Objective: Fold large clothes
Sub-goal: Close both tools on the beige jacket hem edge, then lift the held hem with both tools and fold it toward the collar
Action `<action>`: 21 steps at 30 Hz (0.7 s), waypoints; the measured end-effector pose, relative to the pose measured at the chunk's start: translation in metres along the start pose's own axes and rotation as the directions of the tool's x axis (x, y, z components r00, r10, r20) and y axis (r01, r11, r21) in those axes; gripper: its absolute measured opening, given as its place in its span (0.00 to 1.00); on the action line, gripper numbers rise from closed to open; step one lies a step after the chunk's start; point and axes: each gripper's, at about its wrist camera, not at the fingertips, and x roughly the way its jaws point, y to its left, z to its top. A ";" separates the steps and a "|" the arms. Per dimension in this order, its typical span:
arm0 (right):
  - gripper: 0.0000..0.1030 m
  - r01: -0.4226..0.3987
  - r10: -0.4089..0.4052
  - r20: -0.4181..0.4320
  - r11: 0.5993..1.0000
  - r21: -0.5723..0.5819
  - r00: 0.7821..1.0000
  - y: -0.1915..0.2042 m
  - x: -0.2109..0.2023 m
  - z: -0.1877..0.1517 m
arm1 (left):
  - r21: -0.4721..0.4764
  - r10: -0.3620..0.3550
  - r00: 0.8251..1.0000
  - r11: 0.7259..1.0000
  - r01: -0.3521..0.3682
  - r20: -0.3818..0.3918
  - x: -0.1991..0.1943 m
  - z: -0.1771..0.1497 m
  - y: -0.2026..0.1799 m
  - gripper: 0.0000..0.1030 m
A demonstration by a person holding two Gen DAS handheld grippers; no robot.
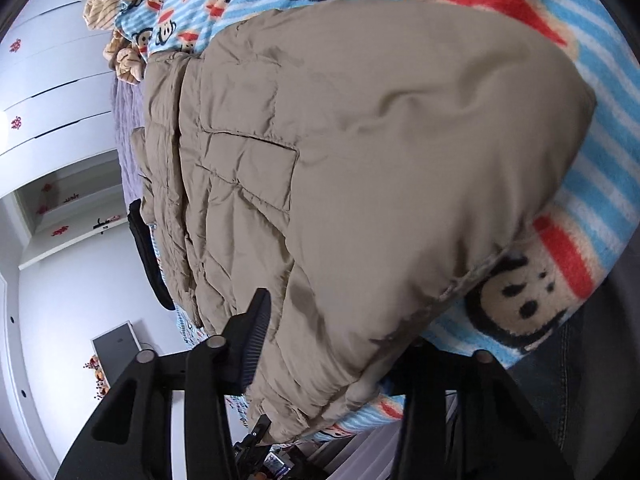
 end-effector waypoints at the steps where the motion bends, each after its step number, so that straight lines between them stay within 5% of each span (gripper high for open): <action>1: 0.39 0.005 -0.005 0.005 1.000 -0.010 1.000 0.002 -0.001 -0.001 | 0.001 0.002 1.000 1.000 -0.002 -0.003 0.000 0.000 0.000 0.22; 9: 0.39 0.040 -0.041 -0.037 0.999 -0.027 0.998 0.002 0.002 0.011 | -0.011 0.054 0.999 0.998 -0.054 -0.005 0.004 0.004 -0.007 0.17; 10: 0.33 0.045 -0.047 -0.043 0.998 -0.042 0.998 0.004 0.000 0.011 | -0.005 0.054 0.999 0.999 -0.054 0.008 0.000 0.005 -0.010 0.13; 11: 0.12 0.046 -0.049 -0.049 0.996 -0.072 0.998 0.010 -0.001 0.012 | -0.004 0.051 0.999 0.999 -0.051 0.017 -0.007 0.007 -0.013 0.13; 12: 0.09 0.059 -0.065 -0.052 0.992 -0.112 0.997 0.020 -0.002 0.013 | -0.006 0.045 0.999 0.999 -0.045 0.030 -0.013 0.010 -0.016 0.13; 21: 0.07 0.018 -0.063 -0.105 0.924 -0.382 0.993 0.118 -0.017 0.034 | -0.017 0.051 0.971 0.999 -0.048 0.232 -0.085 0.067 -0.061 0.10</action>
